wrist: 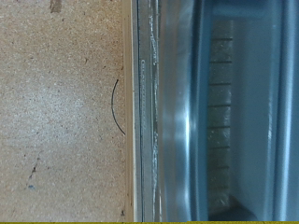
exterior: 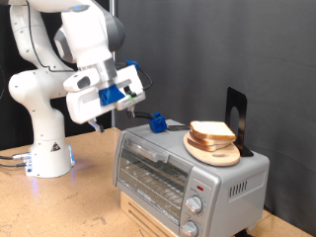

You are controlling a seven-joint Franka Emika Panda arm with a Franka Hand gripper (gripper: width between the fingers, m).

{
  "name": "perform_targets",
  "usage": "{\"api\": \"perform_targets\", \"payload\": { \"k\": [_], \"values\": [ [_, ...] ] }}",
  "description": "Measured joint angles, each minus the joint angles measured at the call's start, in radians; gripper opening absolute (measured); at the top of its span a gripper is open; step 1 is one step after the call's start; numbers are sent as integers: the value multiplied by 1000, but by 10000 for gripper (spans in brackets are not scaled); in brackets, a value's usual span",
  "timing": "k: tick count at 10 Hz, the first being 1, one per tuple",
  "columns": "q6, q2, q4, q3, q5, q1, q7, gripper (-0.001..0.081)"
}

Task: Make a piece of toast with the oven

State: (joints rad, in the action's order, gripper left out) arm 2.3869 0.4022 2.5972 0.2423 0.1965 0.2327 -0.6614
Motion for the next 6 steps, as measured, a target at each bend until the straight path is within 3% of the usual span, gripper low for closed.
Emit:
{"api": "perform_targets", "payload": {
  "k": [6],
  "values": [
    [151,-53,96,-34,-30,-1,-4,682]
  ]
}}
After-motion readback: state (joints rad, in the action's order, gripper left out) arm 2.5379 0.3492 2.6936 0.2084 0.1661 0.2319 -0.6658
